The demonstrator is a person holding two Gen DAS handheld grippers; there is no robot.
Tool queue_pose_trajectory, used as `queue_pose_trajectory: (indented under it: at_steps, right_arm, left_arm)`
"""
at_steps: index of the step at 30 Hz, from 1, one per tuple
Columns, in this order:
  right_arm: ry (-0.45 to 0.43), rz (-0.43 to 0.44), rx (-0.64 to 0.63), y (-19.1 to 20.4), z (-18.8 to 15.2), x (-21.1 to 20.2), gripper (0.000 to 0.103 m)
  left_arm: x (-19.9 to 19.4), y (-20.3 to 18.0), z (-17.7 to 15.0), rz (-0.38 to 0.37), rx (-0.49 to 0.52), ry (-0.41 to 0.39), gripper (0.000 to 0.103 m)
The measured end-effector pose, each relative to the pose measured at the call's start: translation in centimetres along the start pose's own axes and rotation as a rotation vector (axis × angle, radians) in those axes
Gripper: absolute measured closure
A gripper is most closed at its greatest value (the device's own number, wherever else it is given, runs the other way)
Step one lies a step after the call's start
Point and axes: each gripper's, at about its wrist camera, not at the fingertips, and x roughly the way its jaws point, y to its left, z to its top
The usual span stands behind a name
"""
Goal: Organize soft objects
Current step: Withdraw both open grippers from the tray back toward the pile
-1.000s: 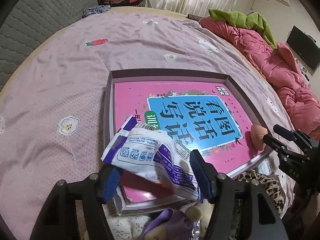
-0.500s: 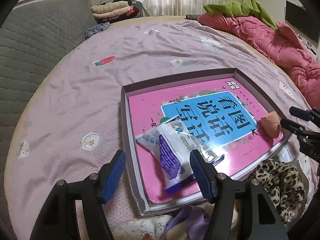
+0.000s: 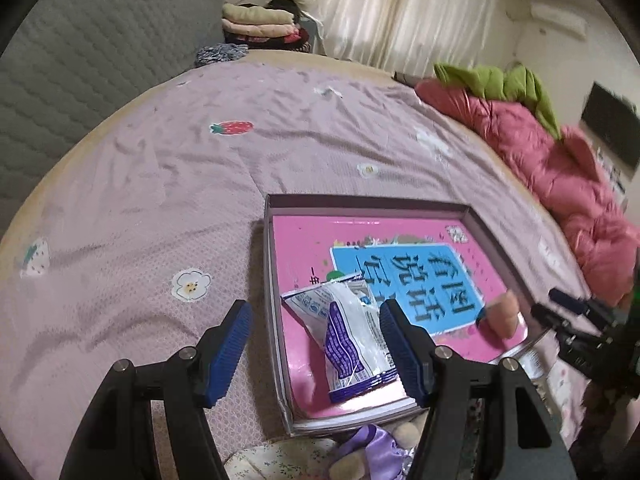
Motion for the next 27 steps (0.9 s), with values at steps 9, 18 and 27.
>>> queue_pose_trajectory:
  at_steps: [9, 18, 27]
  right_arm:
    - [-0.020, 0.017, 0.026, -0.4, 0.1, -0.4, 0.048]
    - [-0.072, 0.069, 0.070, -1.0, 0.1, -1.9, 0.044]
    - [-0.101, 0.099, 0.082, -1.4, -0.5, -3.2, 0.044]
  left_arm:
    - [-0.9, 0.8, -0.2, -0.007, -0.039, -0.031, 0.037]
    - [-2.5, 1.0, -0.8, -0.011, -0.059, -0.066, 0.037]
    - [-3.3, 0.4, -2.1, -0.010, -0.059, -0.058, 0.037]
